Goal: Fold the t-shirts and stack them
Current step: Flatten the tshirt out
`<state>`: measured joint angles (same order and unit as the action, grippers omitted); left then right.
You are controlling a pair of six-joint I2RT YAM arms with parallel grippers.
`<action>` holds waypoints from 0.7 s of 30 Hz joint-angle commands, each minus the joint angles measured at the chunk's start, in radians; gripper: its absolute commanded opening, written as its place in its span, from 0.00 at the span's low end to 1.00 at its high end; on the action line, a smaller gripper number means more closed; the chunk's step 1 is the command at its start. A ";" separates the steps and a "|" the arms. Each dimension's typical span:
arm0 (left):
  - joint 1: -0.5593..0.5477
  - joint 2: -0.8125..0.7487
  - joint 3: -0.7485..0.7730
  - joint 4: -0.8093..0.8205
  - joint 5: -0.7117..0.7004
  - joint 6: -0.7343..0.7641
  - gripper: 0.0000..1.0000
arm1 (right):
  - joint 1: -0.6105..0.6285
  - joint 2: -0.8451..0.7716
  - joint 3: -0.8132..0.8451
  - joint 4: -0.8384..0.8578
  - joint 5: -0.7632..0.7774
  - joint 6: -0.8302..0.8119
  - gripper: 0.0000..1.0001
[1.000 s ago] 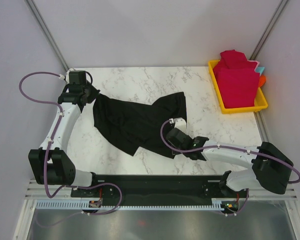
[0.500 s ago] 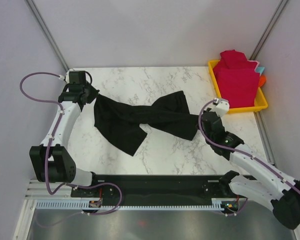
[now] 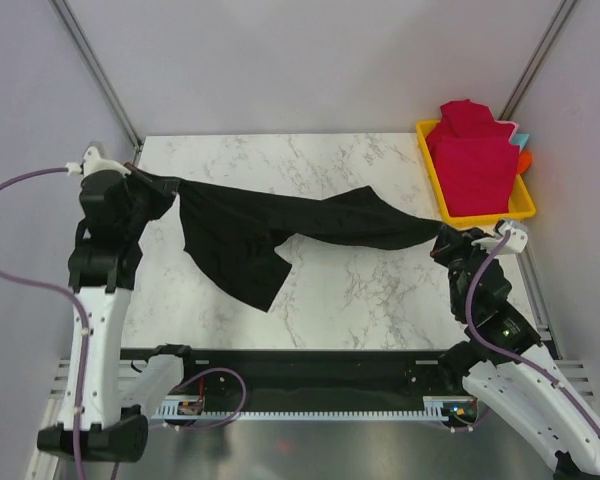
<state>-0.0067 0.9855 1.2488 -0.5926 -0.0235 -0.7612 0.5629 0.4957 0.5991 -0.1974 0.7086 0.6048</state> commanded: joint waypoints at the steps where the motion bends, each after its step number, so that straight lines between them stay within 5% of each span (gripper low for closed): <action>1: 0.004 -0.138 -0.029 -0.030 0.077 0.007 0.02 | -0.003 -0.034 0.056 0.000 0.060 -0.023 0.00; 7: 0.004 0.007 0.030 -0.029 0.132 -0.043 0.02 | -0.003 0.156 0.178 0.000 0.086 -0.005 0.00; 13: 0.004 0.422 0.275 -0.032 0.134 -0.092 0.02 | -0.088 0.544 0.461 0.010 -0.108 -0.013 0.00; 17: 0.004 0.685 0.684 -0.067 0.272 -0.136 0.02 | -0.288 0.795 0.726 -0.058 -0.484 0.053 0.00; 21: -0.002 0.800 1.038 -0.172 0.335 -0.124 0.02 | -0.460 0.830 0.939 -0.111 -0.667 0.087 0.00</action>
<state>-0.0059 1.8359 2.0155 -0.7280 0.2131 -0.8562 0.1894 1.3716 1.3933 -0.2813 0.2562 0.6472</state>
